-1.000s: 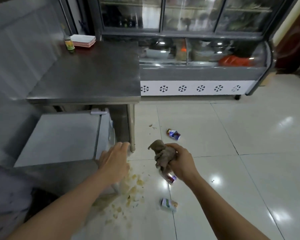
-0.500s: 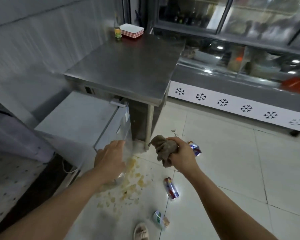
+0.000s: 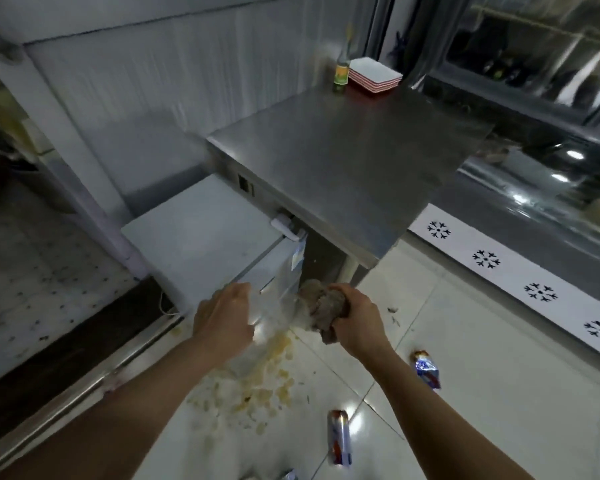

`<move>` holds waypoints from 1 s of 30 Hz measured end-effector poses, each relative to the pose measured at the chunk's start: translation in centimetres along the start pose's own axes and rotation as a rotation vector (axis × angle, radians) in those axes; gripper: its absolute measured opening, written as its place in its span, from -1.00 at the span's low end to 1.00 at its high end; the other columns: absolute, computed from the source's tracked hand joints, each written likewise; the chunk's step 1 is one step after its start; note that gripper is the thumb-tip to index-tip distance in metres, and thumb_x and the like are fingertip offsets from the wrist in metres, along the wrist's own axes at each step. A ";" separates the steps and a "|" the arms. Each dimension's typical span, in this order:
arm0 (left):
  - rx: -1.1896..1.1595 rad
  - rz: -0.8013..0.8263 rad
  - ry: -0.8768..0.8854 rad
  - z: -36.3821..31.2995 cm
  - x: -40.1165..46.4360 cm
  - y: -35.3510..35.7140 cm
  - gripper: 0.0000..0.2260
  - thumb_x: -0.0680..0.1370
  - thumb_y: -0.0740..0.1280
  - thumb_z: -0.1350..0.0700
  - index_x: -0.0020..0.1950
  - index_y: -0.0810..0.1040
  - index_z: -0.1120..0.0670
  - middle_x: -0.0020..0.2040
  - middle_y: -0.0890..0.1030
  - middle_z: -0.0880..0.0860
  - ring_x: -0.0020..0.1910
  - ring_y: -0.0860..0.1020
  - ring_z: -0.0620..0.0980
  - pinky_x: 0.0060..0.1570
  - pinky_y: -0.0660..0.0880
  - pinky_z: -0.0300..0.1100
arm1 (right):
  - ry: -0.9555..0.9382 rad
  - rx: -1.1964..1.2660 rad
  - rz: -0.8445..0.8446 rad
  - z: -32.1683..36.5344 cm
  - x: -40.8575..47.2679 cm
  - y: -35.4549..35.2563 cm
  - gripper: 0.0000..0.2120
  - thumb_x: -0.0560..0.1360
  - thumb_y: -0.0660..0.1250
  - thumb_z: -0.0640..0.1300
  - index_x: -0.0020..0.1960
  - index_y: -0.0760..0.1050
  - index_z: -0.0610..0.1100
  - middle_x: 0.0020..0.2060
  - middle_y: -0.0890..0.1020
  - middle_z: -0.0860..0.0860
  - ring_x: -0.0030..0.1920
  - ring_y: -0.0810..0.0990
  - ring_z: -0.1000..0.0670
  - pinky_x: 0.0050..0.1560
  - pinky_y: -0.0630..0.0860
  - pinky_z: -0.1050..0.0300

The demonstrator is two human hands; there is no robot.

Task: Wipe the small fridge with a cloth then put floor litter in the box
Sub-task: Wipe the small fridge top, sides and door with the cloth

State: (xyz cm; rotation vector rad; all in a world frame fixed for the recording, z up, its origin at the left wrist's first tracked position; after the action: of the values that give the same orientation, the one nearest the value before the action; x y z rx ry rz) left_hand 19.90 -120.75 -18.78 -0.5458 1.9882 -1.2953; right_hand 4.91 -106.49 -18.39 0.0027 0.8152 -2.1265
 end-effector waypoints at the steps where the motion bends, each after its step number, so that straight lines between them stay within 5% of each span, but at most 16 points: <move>1: -0.011 -0.002 -0.038 -0.2 0.3 0.1 -0.47 0.48 0.35 0.07 0.41 0.25 0.09 0.33 0.39 0.10 0.27 0.41 0.10 0.22 0.38 -0.02 | -0.033 -0.030 0.031 0.2 1.3 -0.2 -0.63 0.47 0.28 -0.35 0.24 0.45 -0.11 0.04 0.60 -0.08 -0.06 0.63 -0.01 -0.05 0.63 0.08; 5: -0.049 -0.037 -0.217 -1.2 0.9 1.0 -0.43 0.48 0.35 0.10 0.44 0.21 0.09 0.34 0.38 0.11 0.28 0.41 0.10 0.25 0.38 -0.04 | -0.149 -0.101 0.138 0.1 5.8 -0.8 -0.59 0.43 0.29 -0.39 0.24 0.46 -0.13 0.07 0.58 -0.04 0.06 0.53 0.04 0.17 0.49 0.20; 11: -0.135 -0.113 -0.524 -4.4 -0.5 2.6 -0.38 0.50 0.35 0.10 0.48 0.13 0.09 0.46 0.26 0.10 0.43 0.26 0.08 0.41 0.22 0.01 | -0.307 -0.184 0.368 -1.6 10.2 -2.0 -0.53 0.36 0.28 -0.46 0.16 0.52 -0.06 -0.11 0.54 0.09 -0.06 0.48 0.12 -0.02 0.42 0.35; 14: -0.213 -0.195 -0.633 -5.8 -1.3 3.4 -0.40 0.47 0.38 0.12 0.45 0.20 0.08 0.42 0.32 0.07 0.41 0.28 0.07 0.39 0.21 0.00 | -0.345 -0.192 0.395 -2.3 11.6 -1.8 -0.54 0.34 0.26 -0.45 0.14 0.54 -0.06 -0.07 0.62 0.02 -0.06 0.54 0.07 -0.01 0.48 0.29; 17: -0.221 -0.206 -0.712 -5.8 -1.9 4.5 -0.38 0.48 0.37 0.11 0.46 0.17 0.08 0.44 0.31 0.07 0.42 0.27 0.09 0.37 0.24 0.02 | -0.391 -0.163 0.406 -2.5 12.2 -0.8 -0.56 0.36 0.29 -0.44 0.13 0.53 -0.05 -0.03 0.62 0.02 -0.03 0.54 0.10 -0.03 0.42 0.43; 22: -0.228 -0.236 -0.818 -3.1 -2.7 5.8 -0.32 0.47 0.38 0.09 0.49 0.11 0.06 0.48 0.25 0.04 0.43 0.28 0.06 0.37 0.26 0.01 | -0.551 -0.164 0.457 -1.8 12.0 3.4 -0.58 0.39 0.37 -0.40 0.16 0.51 -0.05 0.01 0.59 0.06 0.09 0.52 0.02 0.18 0.51 0.11; 26: -0.234 -0.296 -0.825 -0.2 -2.9 7.0 -0.31 0.46 0.39 0.11 0.50 0.11 0.05 0.49 0.25 0.03 0.44 0.27 0.06 0.37 0.26 -0.02 | -0.789 -0.215 0.355 0.2 11.3 8.0 -0.64 0.37 0.43 -0.32 0.13 0.54 -0.08 -0.01 0.59 0.05 0.11 0.48 -0.02 0.06 0.49 0.16; 30: -0.233 -0.333 -0.789 2.7 -2.3 9.1 -0.35 0.47 0.38 0.12 0.48 0.13 0.05 0.46 0.28 0.04 0.43 0.27 0.04 0.35 0.27 -0.03 | -1.077 -0.311 0.230 1.6 11.0 13.4 -0.67 0.32 0.49 -0.25 0.08 0.59 -0.20 -0.01 0.66 -0.10 0.10 0.55 -0.14 -0.03 0.60 -0.01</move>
State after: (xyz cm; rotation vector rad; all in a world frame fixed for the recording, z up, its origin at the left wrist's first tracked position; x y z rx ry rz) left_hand 23.60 -117.13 -27.04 -1.3127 1.4079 -0.8216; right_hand 7.78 -121.06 -27.50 -1.0564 0.4261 -1.4316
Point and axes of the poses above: each hand's wrist, its own x-axis towards the middle knuckle, its own y-axis out of the palm, z = x × y, the point moved 3 cm from there along x, towards the middle knuckle
